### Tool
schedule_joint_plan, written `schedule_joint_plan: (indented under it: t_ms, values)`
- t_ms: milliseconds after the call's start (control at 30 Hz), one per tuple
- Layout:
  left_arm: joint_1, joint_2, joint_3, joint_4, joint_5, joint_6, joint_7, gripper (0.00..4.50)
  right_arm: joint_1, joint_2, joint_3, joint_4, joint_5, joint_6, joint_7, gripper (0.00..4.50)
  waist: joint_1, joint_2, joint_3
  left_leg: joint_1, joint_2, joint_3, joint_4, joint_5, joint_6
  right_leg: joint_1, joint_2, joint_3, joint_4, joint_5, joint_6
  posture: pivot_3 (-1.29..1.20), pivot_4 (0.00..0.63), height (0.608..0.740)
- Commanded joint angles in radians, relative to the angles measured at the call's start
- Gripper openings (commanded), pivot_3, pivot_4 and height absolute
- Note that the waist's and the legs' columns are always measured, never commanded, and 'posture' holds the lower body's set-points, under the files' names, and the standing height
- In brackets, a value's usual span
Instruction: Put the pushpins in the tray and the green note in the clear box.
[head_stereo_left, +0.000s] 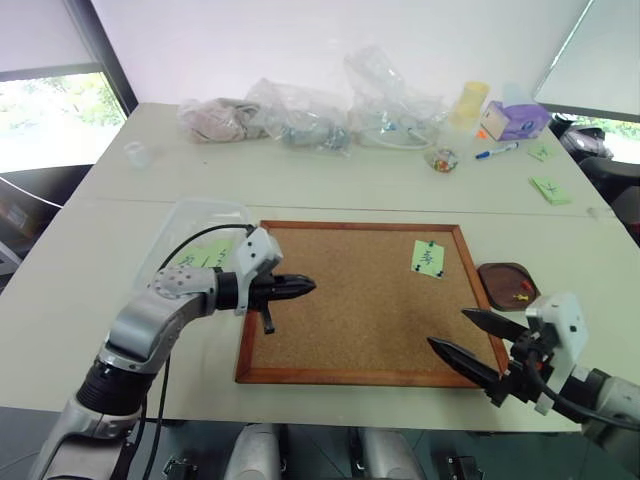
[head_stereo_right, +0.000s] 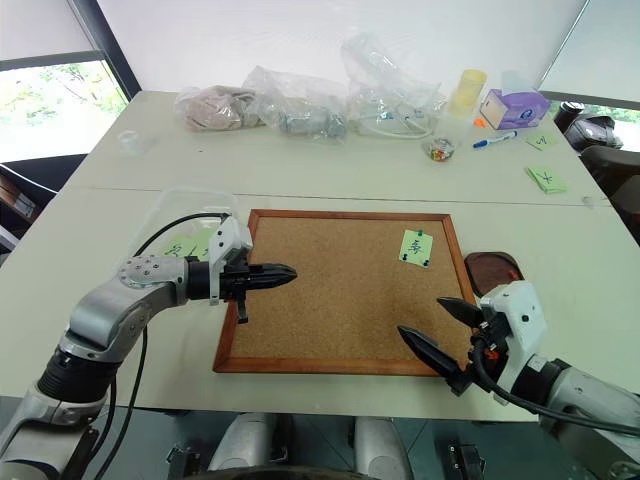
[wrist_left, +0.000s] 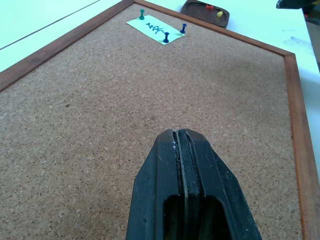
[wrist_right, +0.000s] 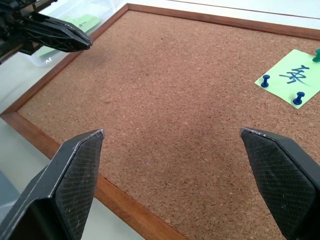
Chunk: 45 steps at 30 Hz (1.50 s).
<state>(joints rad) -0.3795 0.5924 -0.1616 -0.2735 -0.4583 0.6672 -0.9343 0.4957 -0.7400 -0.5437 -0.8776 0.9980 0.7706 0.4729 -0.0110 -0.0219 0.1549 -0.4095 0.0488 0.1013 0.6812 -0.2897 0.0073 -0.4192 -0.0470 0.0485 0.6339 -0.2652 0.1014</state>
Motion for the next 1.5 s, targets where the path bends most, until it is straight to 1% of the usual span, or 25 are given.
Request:
schedule_joint_plan:
  t_ms: [33, 300, 433, 567, 667, 767, 867, 967, 1067, 1167, 1333, 1500]
  values:
    - [-0.021, 0.001, 0.02, -0.005, -0.013, -0.004, -0.004, 0.05, -0.001, -0.001, 0.007, -0.034, -0.005, -0.022, -0.002, 4.5, 0.0, 0.0, 0.0, 0.0, 0.0, 0.0, 0.0, 0.0, 0.0, 0.0, 0.0, 0.0, 0.0, 0.0, 0.0, 0.0, 0.15, 0.737]
    - [-0.021, 0.006, 0.012, -0.011, -0.019, -0.002, -0.018, 0.05, 0.037, 0.023, 0.021, -0.049, -0.024, -0.044, -0.007, 4.5, 0.0, 0.0, 0.0, 0.0, 0.0, 0.0, 0.0, 0.0, 0.0, 0.0, 0.0, 0.0, 0.0, 0.0, 0.0, 0.0, 0.15, 0.737]
    - [-0.025, -0.002, 0.004, -0.007, -0.013, -0.005, -0.02, 0.05, 0.041, 0.024, 0.045, -0.059, -0.084, -0.039, -0.052, 4.5, 0.0, 0.0, 0.0, 0.0, 0.0, 0.0, 0.0, 0.0, 0.0, 0.0, 0.0, 0.0, 0.0, 0.0, 0.0, 0.0, 0.15, 0.737]
    - [-0.063, -0.032, 0.018, 0.019, -0.024, -0.001, -0.004, 0.05, -0.001, 0.037, 0.073, -0.053, -0.076, -0.047, -0.075, 4.5, 0.001, 0.0, 0.0, 0.0, 0.0, 0.0, 0.0, 0.0, 0.0, 0.0, 0.0, 0.0, 0.0, 0.0, 0.0, 0.0, 0.15, 0.737]
    - [-0.094, -0.06, 0.013, 0.04, -0.021, -0.007, 0.005, 0.05, -0.039, 0.045, 0.07, -0.042, -0.089, -0.05, -0.106, 4.5, 0.001, 0.0, 0.0, 0.0, -0.001, 0.0, 0.001, 0.0, 0.0, 0.0, 0.0, 0.0, 0.0, 0.0, 0.0, 0.0, 0.15, 0.737]
    - [-0.128, -0.12, -0.045, 0.085, 0.025, -0.048, 0.022, 0.05, -0.111, 0.031, 0.099, -0.026, -0.145, -0.043, -0.153, 4.5, 0.001, 0.0, 0.0, 0.0, -0.001, 0.0, 0.001, 0.0, 0.0, 0.001, 0.0, 0.0, 0.0, 0.0, 0.0, 0.0, 0.15, 0.737]
    - [-0.168, -0.165, -0.09, 0.141, 0.073, -0.097, 0.021, 0.05, -0.19, 0.041, 0.115, 0.004, -0.12, -0.025, -0.182, 4.5, 0.001, 0.0, 0.0, 0.0, -0.002, 0.0, 0.001, 0.0, 0.0, 0.001, 0.001, 0.0, 0.0, 0.0, 0.0, 0.0, 0.15, 0.737]
    - [-0.198, -0.185, -0.146, 0.213, 0.146, -0.174, 0.006, 0.05, -0.301, 0.054, 0.144, 0.065, -0.125, 0.001, -0.238, 4.5, -0.001, 0.0, 0.0, 0.0, -0.003, 0.0, 0.001, 0.0, 0.0, 0.0, 0.001, 0.0, 0.0, 0.0, 0.0, 0.0, 0.15, 0.737]
    - [-0.22, -0.197, -0.187, 0.276, 0.206, -0.209, 0.009, 0.05, -0.445, 0.085, 0.177, 0.158, -0.203, 0.027, -0.358, 4.5, -0.004, 0.0, 0.0, 0.0, -0.003, 0.0, 0.001, 0.0, 0.0, 0.0, 0.002, 0.001, 0.0, 0.0, 0.0, 0.0, 0.15, 0.737]
    - [-0.233, -0.189, -0.245, 0.324, 0.291, -0.254, 0.006, 0.05, -0.548, 0.113, 0.201, 0.221, -0.218, 0.059, -0.404, 4.5, 0.0, 0.0, 0.0, 0.0, -0.003, 0.0, 0.001, 0.0, 0.0, 0.0, 0.001, 0.001, 0.0, 0.0, 0.0, 0.0, 0.15, 0.737]
    - [-0.231, -0.196, -0.29, 0.352, 0.346, -0.251, -0.007, 0.05, -0.652, 0.128, 0.245, 0.336, -0.273, 0.096, -0.42, 4.5, 0.003, 0.0, 0.0, -0.002, -0.002, 0.001, 0.001, 0.0, 0.0, -0.002, 0.001, 0.0, 0.0, 0.002, 0.002, 0.0, 0.15, 0.737]
    - [-0.212, -0.193, -0.317, 0.358, 0.401, -0.216, 0.002, 0.05, -0.717, 0.135, 0.305, 0.491, -0.351, 0.071, -0.368, 4.5, 0.002, 0.001, -0.001, -0.001, -0.003, 0.001, 0.002, 0.0, 0.001, -0.001, 0.001, 0.001, 0.0, 0.002, 0.002, 0.0, 0.15, 0.737]
